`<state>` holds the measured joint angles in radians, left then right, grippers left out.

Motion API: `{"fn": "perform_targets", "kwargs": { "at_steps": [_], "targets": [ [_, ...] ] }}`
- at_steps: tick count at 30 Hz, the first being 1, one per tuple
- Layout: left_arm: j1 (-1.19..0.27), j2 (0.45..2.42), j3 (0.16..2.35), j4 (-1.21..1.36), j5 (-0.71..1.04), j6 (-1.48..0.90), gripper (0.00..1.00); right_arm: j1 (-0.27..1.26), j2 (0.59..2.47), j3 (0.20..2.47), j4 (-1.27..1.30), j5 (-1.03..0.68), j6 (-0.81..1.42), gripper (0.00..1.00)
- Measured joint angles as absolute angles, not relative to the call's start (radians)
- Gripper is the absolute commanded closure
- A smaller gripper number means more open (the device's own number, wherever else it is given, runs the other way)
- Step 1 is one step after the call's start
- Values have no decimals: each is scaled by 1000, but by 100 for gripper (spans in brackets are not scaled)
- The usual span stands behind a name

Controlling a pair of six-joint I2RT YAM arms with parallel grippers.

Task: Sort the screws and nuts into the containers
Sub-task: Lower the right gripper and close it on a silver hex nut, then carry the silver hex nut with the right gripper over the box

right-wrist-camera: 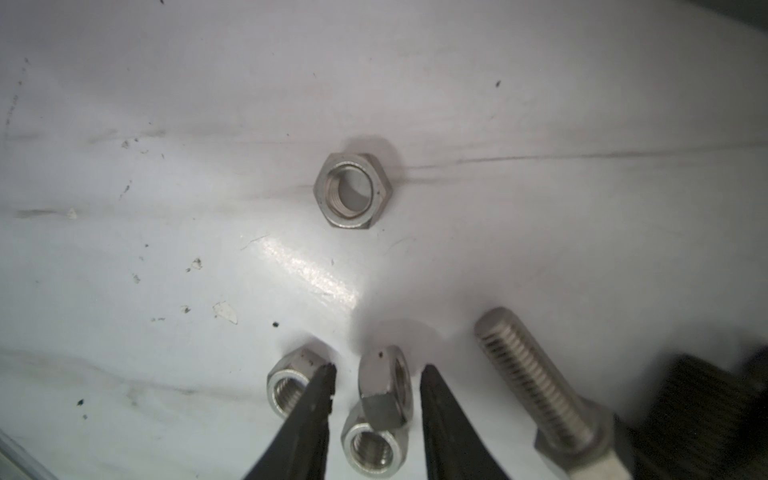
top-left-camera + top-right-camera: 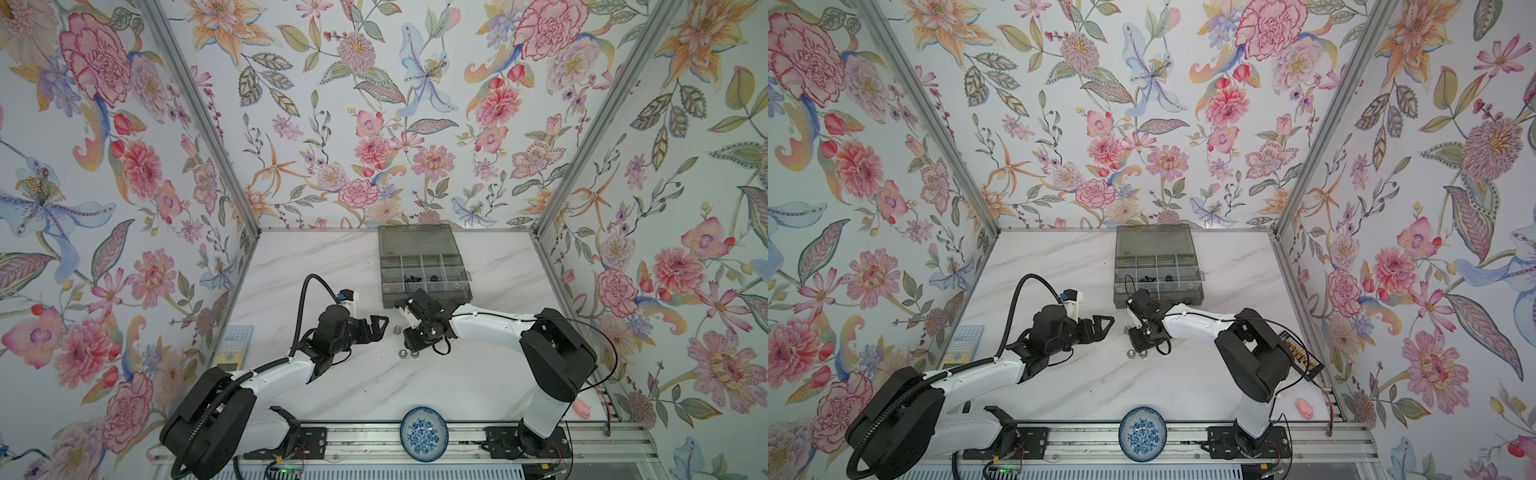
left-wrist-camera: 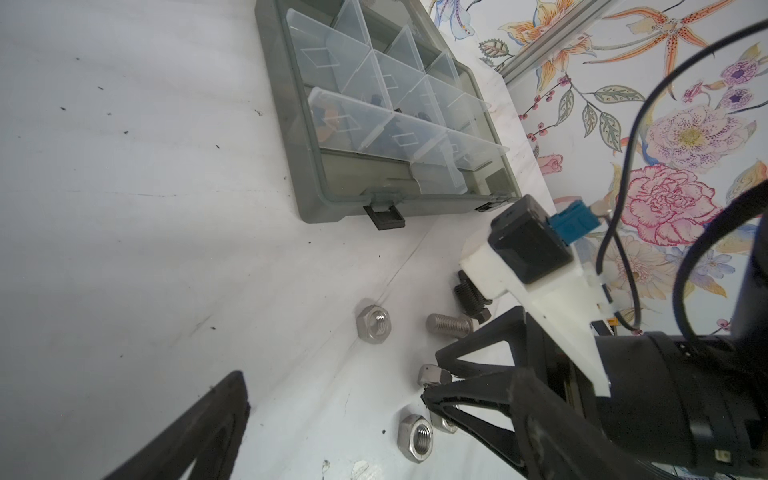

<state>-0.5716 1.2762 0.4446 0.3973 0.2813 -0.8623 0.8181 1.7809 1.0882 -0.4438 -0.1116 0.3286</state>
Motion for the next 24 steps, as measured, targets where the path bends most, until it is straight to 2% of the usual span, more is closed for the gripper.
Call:
{"fn": "perform_targets", "kwargs": {
  "at_steps": [18,24],
  "targets": [
    [-569,1286,427,406,282,-865,1,818,1790,1089,-445,-96,324,86],
    [-569,1286,427,406,282,-865,1,818,1790,1090,-445,-96,324,97]
  ]
}}
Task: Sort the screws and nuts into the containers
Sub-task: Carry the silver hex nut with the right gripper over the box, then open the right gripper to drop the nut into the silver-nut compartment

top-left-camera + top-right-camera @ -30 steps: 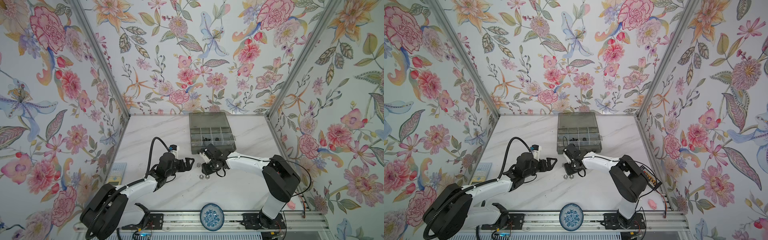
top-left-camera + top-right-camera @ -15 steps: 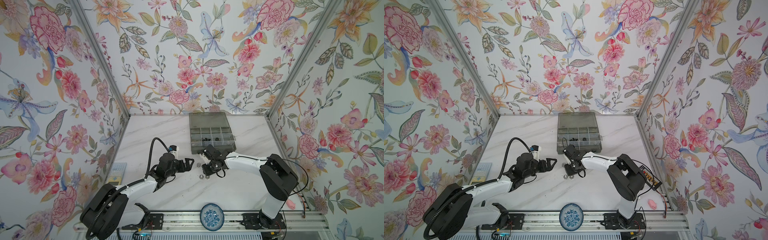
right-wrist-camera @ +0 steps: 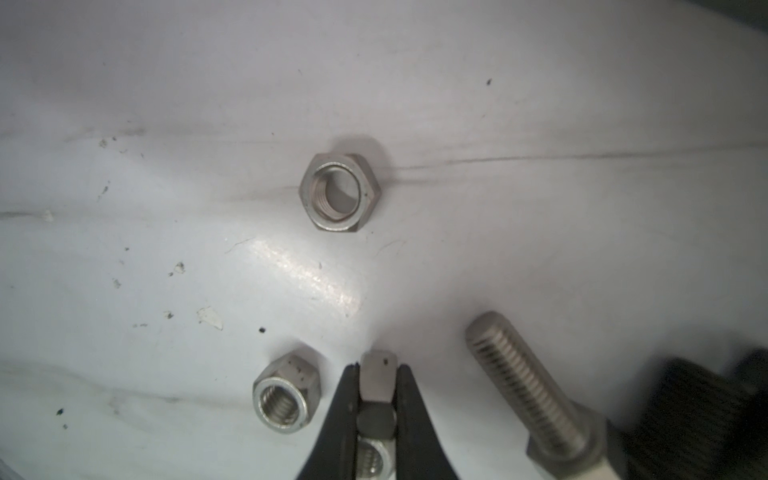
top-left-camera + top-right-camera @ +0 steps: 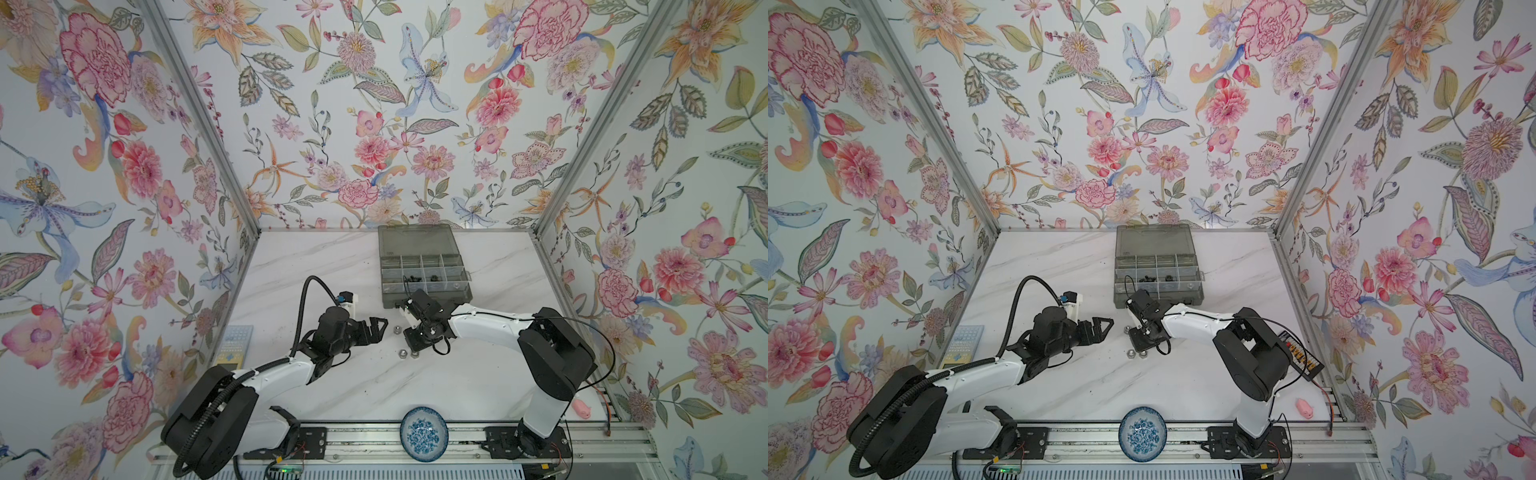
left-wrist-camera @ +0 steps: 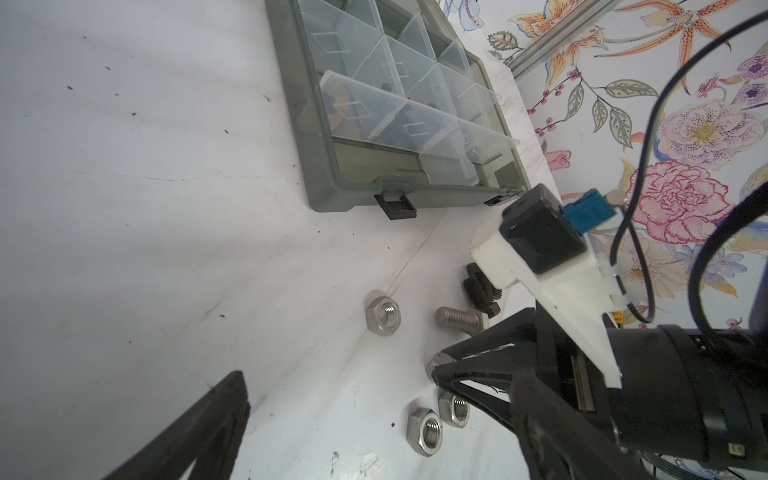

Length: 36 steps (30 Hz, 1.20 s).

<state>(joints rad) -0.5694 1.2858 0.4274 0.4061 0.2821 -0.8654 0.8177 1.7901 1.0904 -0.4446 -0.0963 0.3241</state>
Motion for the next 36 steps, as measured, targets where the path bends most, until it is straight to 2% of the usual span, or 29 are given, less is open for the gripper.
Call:
{"fn": "perform_targets", "kwargs": {
  "at_steps": [6,11,22,28,36],
  "targets": [
    [-569,1286,427,408,282,-873,1,799,1783,1090,-445,-116,313,100],
    [-569,1291,420,433,285,-874,1,722,1726,1091,-444,-165,288,100],
    [-569,1301,412,450,289,-880,1,398,1646,1180,-434,-170,211,100],
    [-569,1301,412,450,289,-881,1,270,1732,1328,-427,-140,189,100],
    [-569,1295,412,450,289,-883,1,227,1928,1480,-425,-111,186,100]
  ]
}}
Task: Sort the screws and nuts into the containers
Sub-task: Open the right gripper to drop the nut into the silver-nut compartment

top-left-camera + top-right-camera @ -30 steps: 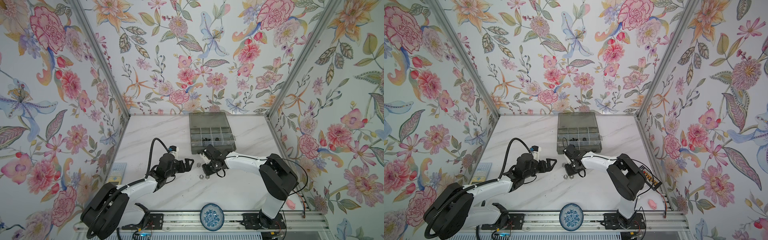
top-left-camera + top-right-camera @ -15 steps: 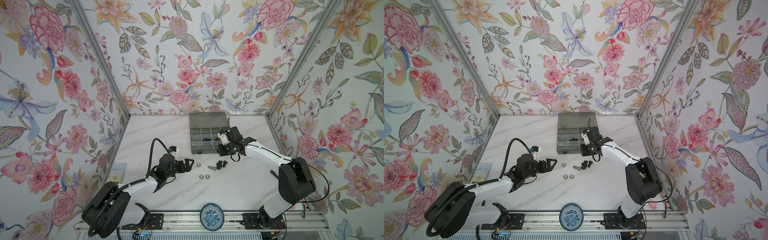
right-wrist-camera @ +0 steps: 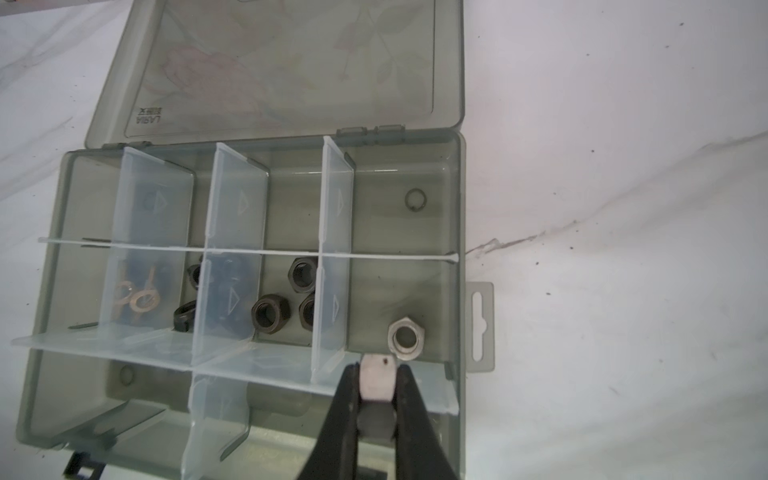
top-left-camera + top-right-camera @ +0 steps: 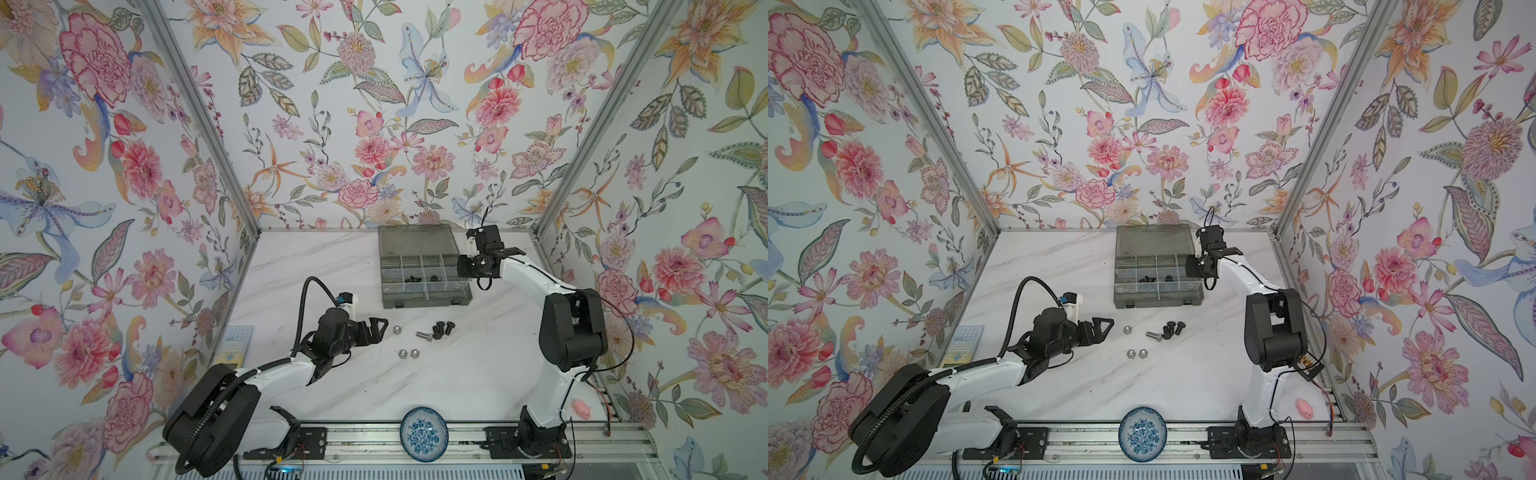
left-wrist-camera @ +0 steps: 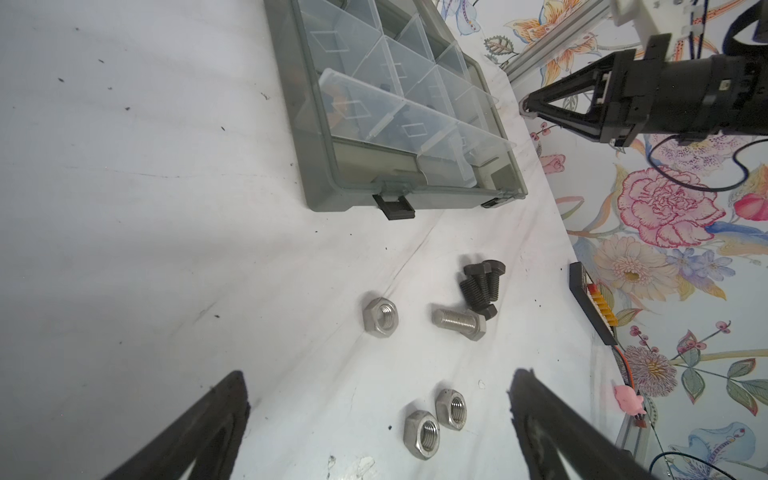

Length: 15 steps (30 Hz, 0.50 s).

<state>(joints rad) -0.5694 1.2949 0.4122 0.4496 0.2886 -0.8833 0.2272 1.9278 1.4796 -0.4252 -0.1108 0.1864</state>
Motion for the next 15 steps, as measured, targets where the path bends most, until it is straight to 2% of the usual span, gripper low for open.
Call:
{"fn": "perform_targets", "kwargs": {
  "at_steps": [10,15],
  "targets": [
    [-569,1267,412,440,288,-883,1,226,2053,1572,-427,-123,189,100],
    [-569,1255,412,438,285,-883,1,226,2077,1591,-426,-134,191,94]
  ]
}}
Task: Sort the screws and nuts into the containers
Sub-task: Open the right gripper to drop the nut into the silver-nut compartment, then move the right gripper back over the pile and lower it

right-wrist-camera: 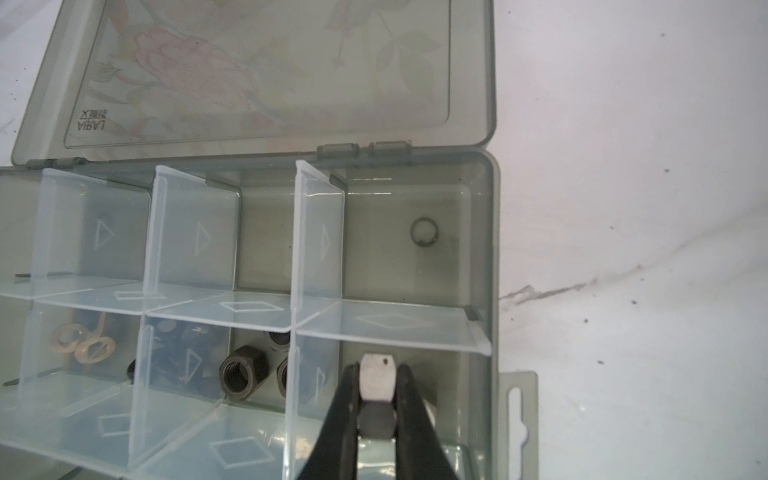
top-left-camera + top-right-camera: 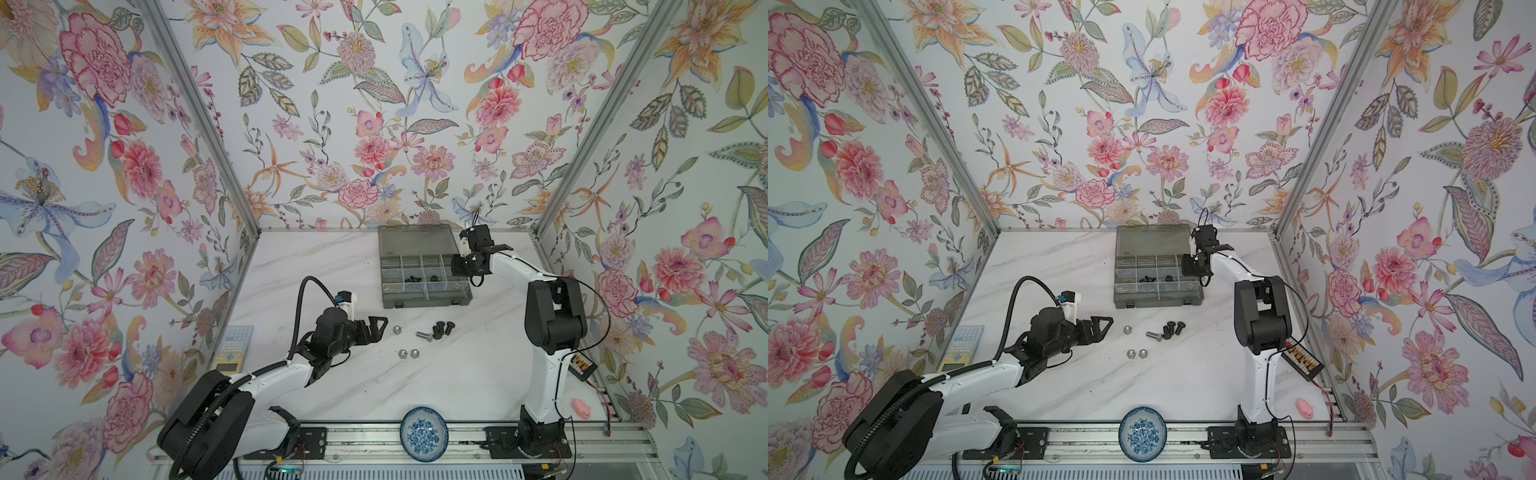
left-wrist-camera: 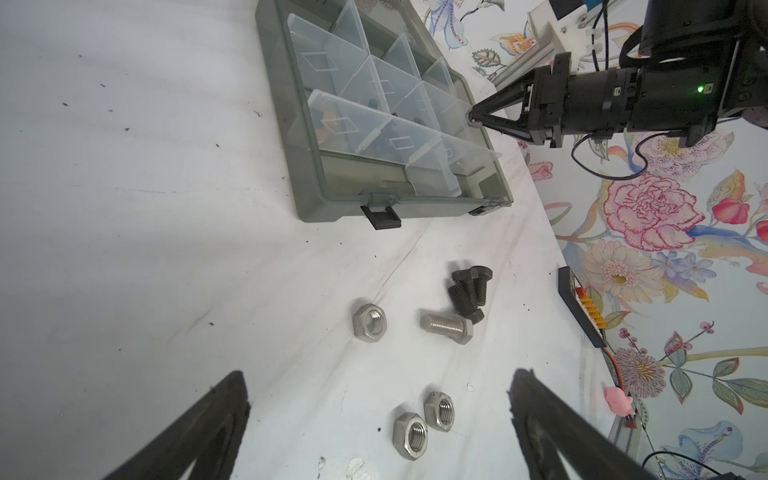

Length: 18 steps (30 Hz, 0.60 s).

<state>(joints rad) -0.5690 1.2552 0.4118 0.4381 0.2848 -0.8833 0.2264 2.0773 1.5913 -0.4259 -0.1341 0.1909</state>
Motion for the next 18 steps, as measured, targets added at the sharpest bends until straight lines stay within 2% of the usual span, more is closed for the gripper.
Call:
{"fn": "perform_targets", "kwargs": {
  "at_steps": [2,6,9,14,18],
  "targets": [
    [-569,1255,412,438,285,-883,1,226,2080,1591,-426,-141,191,88],
    [-569,1255,411,439,285,-884,1,226,2081,1591,-426,-147,195,68],
    [-569,1255,408,439,285,-884,1,226,2081,1591,-426,-152,196,58],
    [-568,1254,401,439,284,-884,1,224,2068,1581,-422,-184,174,55],
    [-567,1235,385,434,283,-884,1,223,1987,1500,-390,-241,152,54]
  ]
}}
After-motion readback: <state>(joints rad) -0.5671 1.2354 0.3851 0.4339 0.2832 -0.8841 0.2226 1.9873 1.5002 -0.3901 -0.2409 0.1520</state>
